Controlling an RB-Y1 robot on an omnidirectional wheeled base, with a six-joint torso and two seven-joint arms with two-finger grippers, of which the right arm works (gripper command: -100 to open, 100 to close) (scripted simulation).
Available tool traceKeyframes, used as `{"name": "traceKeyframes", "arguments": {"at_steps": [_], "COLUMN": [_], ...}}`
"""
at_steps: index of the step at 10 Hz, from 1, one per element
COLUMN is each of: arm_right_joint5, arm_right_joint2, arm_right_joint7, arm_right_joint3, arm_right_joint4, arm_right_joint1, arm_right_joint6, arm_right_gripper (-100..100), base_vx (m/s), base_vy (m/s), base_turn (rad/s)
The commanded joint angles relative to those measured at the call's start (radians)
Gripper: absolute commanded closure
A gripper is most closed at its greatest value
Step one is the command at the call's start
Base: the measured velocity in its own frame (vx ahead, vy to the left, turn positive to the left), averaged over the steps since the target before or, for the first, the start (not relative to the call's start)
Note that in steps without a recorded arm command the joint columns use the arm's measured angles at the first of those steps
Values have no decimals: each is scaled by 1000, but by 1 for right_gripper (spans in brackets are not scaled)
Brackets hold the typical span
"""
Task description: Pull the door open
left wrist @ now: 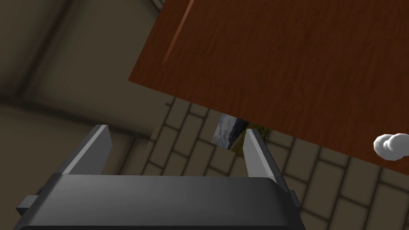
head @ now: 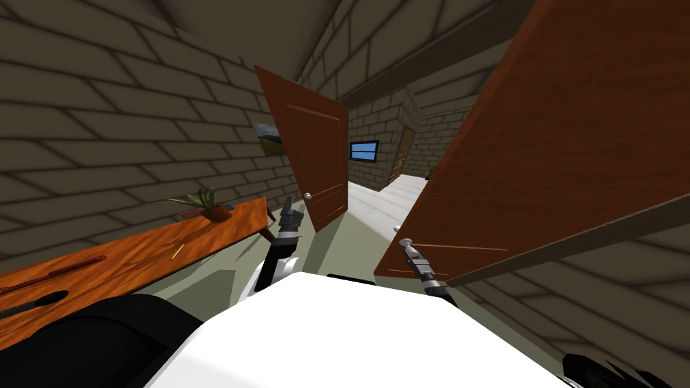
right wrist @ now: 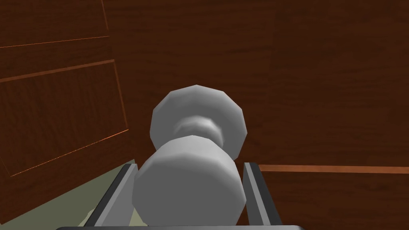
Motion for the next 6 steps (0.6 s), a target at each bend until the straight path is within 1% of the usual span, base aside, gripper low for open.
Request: {"name": "traceKeyframes", "arguments": {"at_steps": [1, 2, 3, 4, 5, 6], "arm_right_joint5": [0, 8, 9, 14, 18, 18], "arm_right_joint2": [0, -9, -12, -20, -26, -26], "arm_right_joint7": [0, -15, -18, -28, -35, -35], "arm_right_joint3": [0, 16, 19, 29, 36, 36], "arm_right_joint4": [0, 8, 10, 16, 20, 20], "arm_right_joint1": [0, 11, 13, 20, 25, 25], "arm_right_joint6": [0, -29, -35, -57, -72, -72], "arm_right_gripper": [100, 100, 100, 100, 100, 100], "base_vx": [-93, -185, -246, -201, -187, -139], "base_vy": [-30, -37, -75, -119, -95, -45], "base_turn": [25, 154, 145, 151, 142, 52]}}
